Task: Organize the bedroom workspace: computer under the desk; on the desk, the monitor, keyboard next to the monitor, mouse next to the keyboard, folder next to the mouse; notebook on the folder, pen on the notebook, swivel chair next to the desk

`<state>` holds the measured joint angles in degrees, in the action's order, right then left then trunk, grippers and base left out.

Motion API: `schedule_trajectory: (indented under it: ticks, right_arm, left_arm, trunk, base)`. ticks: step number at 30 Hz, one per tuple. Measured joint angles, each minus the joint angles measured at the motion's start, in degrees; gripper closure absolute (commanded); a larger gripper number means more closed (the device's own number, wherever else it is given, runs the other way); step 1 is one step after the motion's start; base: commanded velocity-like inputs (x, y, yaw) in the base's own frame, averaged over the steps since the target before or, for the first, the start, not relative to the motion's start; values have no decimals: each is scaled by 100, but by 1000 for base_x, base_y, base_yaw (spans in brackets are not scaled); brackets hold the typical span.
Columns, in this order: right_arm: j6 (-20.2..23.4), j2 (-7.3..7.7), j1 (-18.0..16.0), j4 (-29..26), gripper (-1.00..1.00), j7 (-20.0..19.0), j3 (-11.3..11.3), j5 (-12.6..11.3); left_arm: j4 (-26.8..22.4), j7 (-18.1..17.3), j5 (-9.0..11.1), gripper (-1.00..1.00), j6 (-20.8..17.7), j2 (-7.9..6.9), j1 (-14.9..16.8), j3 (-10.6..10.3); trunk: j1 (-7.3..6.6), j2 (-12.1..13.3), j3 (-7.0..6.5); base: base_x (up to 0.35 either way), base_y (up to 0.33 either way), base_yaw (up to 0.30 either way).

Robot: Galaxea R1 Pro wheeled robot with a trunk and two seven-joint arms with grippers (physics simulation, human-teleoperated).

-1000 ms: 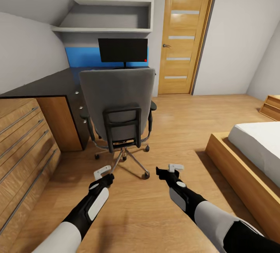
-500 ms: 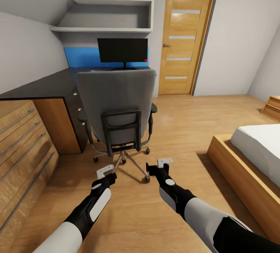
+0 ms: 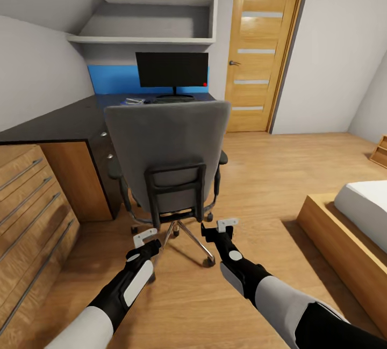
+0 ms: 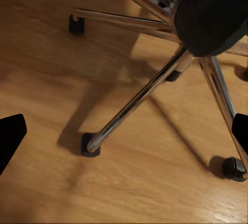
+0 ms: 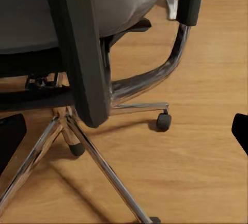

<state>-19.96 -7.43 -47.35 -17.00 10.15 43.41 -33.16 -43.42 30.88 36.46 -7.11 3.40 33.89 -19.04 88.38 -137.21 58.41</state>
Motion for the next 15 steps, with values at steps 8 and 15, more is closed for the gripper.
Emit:
schedule_trajectory:
  ticks: [8,15]
  right_arm:
    - [-14,-1,12,1,-100,-26,4,1]
    - [-15,0,26,2,-100,-32,4,1]
  left_arm:
    - [5,-1,12,-100,1,-2,0,-1]
    - [3,8,6,-100,1,-1,0,-1]
  trunk:
    - [1,0,0]
    - [1,0,0]
  base:
    - [87,194,0]
    - [44,36,0]
